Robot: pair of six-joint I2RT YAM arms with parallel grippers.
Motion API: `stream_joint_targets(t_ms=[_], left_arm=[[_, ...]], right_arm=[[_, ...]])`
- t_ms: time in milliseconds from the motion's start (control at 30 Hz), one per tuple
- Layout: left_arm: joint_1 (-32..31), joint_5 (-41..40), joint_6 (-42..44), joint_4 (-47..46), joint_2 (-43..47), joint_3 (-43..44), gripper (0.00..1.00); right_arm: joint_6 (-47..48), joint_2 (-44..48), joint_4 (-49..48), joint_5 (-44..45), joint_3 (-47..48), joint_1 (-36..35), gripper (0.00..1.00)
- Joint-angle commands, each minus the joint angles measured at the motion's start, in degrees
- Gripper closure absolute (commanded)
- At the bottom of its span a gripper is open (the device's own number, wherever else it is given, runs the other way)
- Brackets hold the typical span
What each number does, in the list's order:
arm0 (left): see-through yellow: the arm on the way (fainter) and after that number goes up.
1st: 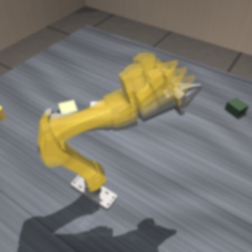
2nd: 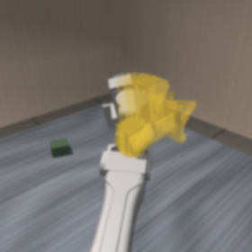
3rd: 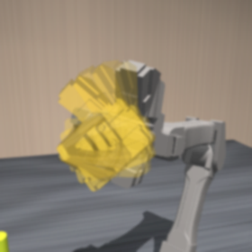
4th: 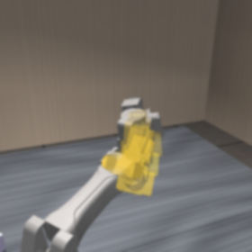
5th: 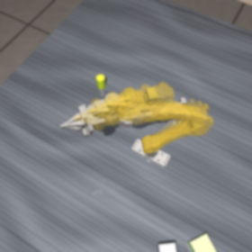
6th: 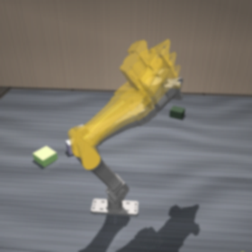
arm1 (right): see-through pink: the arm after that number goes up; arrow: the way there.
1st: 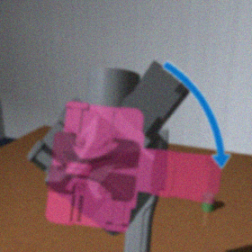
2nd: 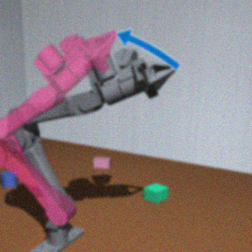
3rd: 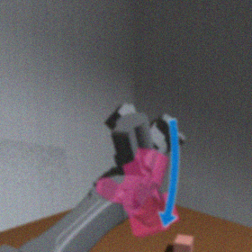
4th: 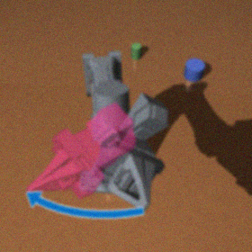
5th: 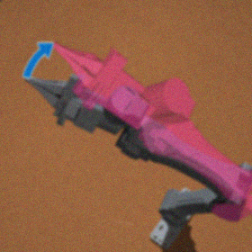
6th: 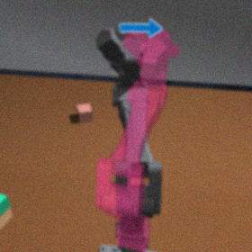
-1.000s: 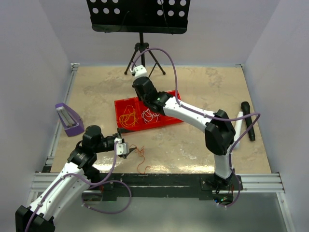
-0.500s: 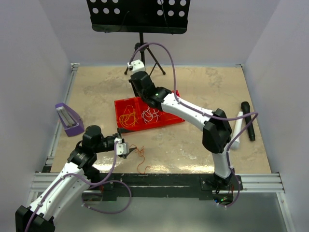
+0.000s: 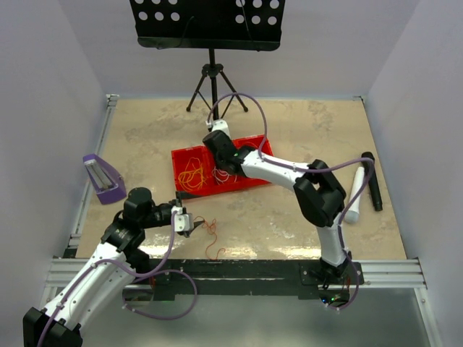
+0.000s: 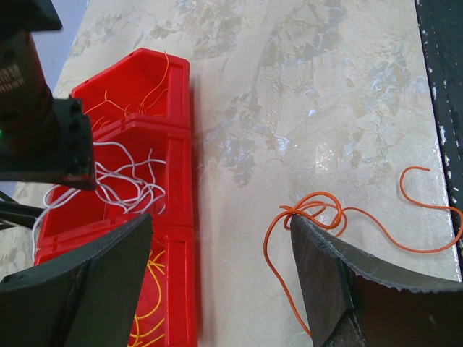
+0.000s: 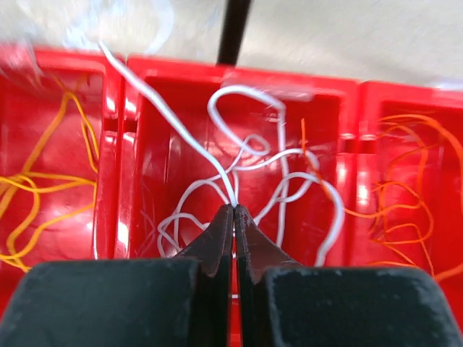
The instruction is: Untangle the cables
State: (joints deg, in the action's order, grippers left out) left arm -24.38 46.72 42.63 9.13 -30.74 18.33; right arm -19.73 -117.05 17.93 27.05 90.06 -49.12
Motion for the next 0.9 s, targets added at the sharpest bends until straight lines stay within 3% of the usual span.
stream_joint_targets(t_ms=[0,233,567,867], left_arm=[[0.48,1.88,-0.09,-0.86,-0.02,1.18,0.19],[0.48,1.88,-0.01,-0.07,-0.20,1.80,0.19],[0.56,2.41,-0.35,-0.86,-0.37,1.27,0.18],[0.91,2.41,-0.80,-0.43,-0.37,1.98,0.18]], right_arm=[[-4.70,5.17,-4.48,1.16,-2.78,0.87,1.00],[-6.90,7.36,-5.97,1.33,-8.40,1.13,1.00],[-6.90,24.32,-23.20,-2.35,-27.74,0.78,1.00],[-7.78,18.09,-18.02,-1.56,-22.39,0.61,1.00]])
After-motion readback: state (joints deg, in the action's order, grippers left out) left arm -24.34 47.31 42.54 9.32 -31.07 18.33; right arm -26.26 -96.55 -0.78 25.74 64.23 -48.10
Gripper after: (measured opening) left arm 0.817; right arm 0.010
